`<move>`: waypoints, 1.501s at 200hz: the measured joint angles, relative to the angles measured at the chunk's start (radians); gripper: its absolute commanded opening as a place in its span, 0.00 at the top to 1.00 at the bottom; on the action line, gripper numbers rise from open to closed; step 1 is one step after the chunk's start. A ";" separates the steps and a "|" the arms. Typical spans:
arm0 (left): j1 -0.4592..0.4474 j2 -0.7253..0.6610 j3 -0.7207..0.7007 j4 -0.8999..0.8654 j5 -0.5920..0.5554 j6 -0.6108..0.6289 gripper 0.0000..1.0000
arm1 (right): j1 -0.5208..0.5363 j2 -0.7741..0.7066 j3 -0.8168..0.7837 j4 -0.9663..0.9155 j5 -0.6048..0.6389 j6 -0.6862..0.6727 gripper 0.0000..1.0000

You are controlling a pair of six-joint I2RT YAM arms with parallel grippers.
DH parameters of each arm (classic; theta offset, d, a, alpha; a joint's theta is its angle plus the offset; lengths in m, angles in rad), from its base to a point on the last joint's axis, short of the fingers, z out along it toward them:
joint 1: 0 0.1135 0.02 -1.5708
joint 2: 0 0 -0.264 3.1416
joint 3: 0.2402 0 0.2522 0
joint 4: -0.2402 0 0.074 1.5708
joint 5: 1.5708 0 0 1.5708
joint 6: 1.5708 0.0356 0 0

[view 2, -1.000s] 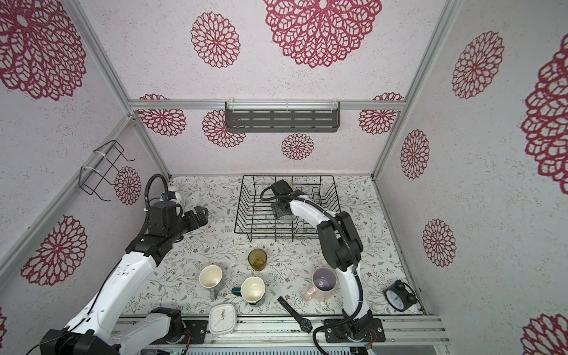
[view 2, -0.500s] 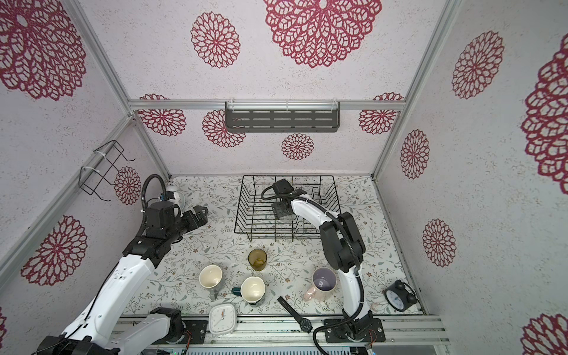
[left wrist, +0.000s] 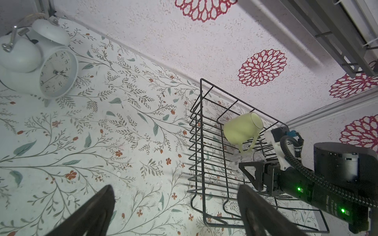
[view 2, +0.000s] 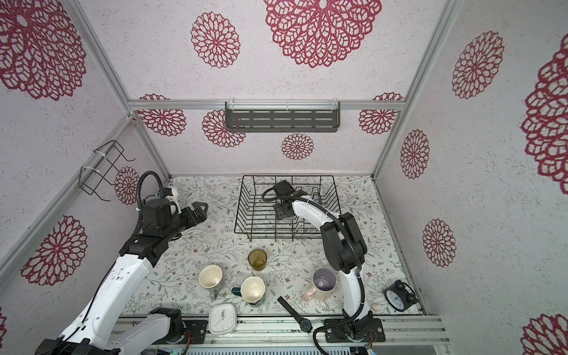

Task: Load cups into a dish rack
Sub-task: Place the cup upside down at the dish rack.

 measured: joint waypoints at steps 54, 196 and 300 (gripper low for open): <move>0.004 -0.018 -0.006 0.000 0.004 -0.009 0.03 | -0.018 0.013 0.053 0.000 -0.029 0.000 0.33; 0.015 -0.026 -0.020 -0.010 0.058 -0.032 0.03 | -0.021 0.061 0.080 -0.025 -0.053 0.000 0.19; -0.009 0.013 0.080 -0.309 0.166 -0.065 0.00 | -0.021 -0.300 -0.109 0.038 -0.082 0.009 0.03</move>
